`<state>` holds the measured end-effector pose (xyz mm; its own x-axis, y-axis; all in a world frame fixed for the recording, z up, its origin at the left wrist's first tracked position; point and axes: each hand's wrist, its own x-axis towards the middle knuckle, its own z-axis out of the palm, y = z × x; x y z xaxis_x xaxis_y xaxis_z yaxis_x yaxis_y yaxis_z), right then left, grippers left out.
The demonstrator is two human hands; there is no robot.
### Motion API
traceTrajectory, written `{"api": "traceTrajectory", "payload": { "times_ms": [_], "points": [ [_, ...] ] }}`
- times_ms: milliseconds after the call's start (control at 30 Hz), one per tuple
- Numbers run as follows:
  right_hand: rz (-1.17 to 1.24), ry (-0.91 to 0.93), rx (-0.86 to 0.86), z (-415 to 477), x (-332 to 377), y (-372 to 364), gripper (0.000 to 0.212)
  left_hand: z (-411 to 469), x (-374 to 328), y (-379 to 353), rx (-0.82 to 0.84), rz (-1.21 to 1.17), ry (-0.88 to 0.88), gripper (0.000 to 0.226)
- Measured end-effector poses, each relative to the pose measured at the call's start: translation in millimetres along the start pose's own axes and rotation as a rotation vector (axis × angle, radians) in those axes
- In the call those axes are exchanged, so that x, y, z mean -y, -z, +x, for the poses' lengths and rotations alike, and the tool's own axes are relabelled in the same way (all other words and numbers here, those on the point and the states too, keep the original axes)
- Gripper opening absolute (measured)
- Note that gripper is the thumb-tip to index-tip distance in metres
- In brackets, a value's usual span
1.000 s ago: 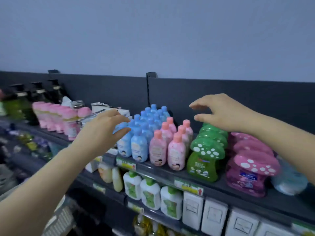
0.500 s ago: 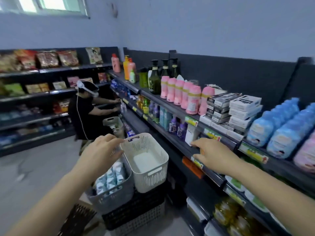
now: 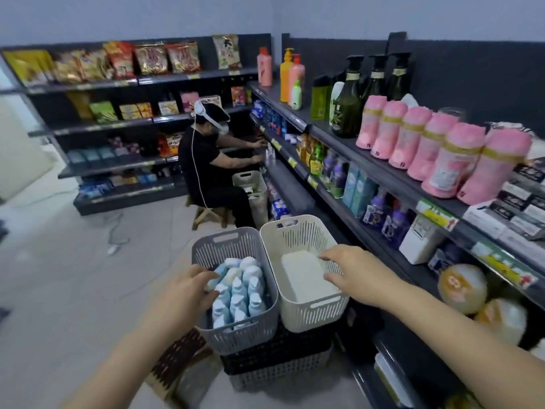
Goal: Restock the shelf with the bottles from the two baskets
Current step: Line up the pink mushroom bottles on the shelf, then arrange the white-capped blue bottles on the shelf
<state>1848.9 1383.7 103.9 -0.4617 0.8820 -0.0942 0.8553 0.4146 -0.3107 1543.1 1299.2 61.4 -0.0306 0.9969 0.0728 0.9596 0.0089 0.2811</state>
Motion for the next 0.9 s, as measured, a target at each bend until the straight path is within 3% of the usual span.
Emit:
{"api": "traceTrajectory", "payload": {
  "times_ms": [400, 900],
  "points": [
    [0.003, 0.134, 0.259, 198, -29, -60, 0.043, 103, 63, -34, -0.019, -0.146, 0.267, 0.023],
    [-0.016, 0.162, 0.414, 345, 32, -187, 0.038, 171, 206, -102, 0.154, -0.200, 0.235, 0.033]
  ]
}}
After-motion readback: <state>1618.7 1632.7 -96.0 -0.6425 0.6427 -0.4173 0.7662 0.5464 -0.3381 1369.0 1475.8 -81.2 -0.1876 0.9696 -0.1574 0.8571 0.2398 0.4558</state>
